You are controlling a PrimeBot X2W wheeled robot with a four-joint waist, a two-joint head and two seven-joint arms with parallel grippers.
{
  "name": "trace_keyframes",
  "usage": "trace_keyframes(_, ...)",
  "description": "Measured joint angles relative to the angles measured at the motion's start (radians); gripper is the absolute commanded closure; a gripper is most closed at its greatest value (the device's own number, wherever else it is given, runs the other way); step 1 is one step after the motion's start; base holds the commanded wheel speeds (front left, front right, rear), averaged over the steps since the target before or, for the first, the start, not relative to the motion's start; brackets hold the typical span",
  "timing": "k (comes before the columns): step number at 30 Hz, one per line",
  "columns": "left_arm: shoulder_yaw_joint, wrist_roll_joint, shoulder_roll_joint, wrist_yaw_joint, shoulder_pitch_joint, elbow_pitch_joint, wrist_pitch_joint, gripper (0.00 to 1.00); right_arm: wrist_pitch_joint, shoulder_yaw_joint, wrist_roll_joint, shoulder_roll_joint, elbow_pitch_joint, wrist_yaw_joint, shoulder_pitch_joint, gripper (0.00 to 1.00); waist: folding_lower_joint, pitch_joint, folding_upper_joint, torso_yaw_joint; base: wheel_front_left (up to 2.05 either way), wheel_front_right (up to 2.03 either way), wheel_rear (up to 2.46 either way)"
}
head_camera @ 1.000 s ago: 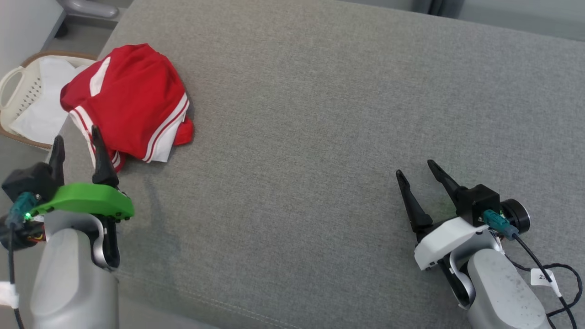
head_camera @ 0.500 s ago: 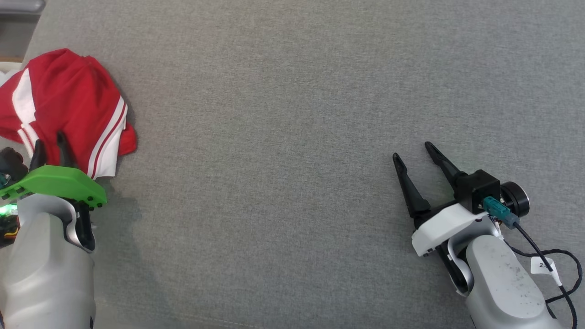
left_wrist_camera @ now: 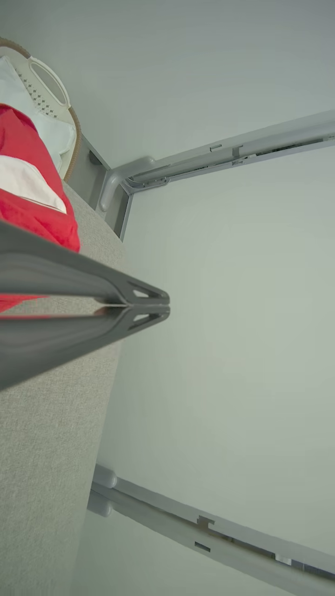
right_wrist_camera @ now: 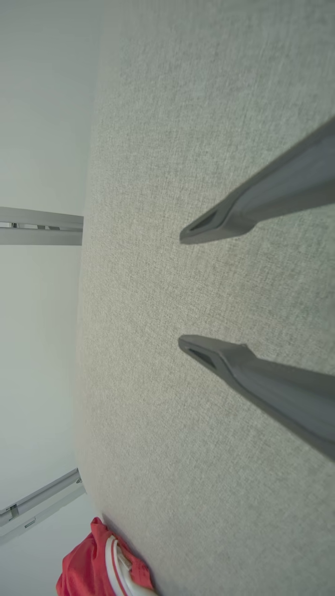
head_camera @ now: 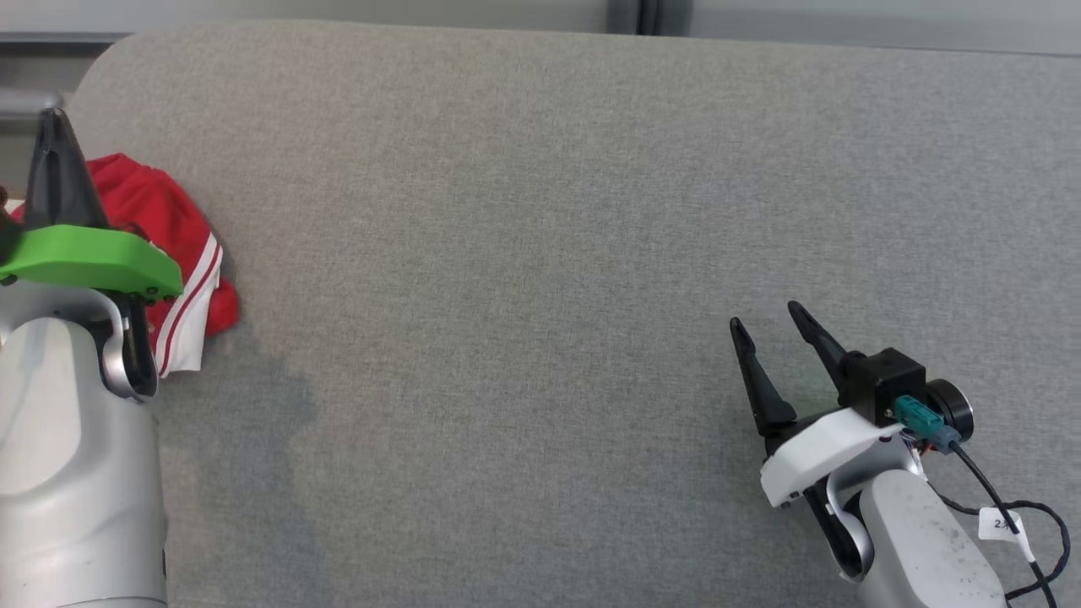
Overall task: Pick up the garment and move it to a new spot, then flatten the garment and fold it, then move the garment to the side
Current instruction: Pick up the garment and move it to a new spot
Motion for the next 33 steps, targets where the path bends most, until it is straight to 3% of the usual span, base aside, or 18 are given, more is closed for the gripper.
trace_keyframes(6,-0.046,0.011,-0.02,-0.003,0.044,-0.055,0.0,0.96,0.0,-0.003,0.017,0.003,0.002,0.0,0.026,0.0,0.0,-0.046,0.0,-0.049,0.0,0.0,0.0)
trace_keyframes(7,-0.062,0.013,-0.03,-0.003,0.056,-0.058,0.0,0.01,0.0,-0.003,0.021,0.004,0.001,0.0,0.029,0.0,0.0,-0.052,0.0,-0.059,0.0,0.0,0.0)
trace_keyframes(13,-0.141,0.025,-0.085,-0.004,0.159,-0.108,0.0,0.0,0.0,-0.008,0.042,0.004,-0.008,0.0,0.049,0.0,0.0,-0.08,0.0,-0.113,0.0,0.0,0.0)
trace_keyframes(19,-0.16,0.028,-0.112,-0.001,0.325,-0.148,0.0,0.0,0.0,-0.014,0.061,0.004,-0.018,0.0,0.076,0.0,0.0,-0.104,0.0,-0.172,0.0,0.0,0.0)
trace_keyframes(33,-0.177,0.007,-0.123,0.086,0.69,-0.278,0.0,0.0,0.0,-0.077,0.058,0.004,-0.023,0.0,0.21,0.0,0.0,-0.205,0.0,-0.257,0.0,0.0,0.0)
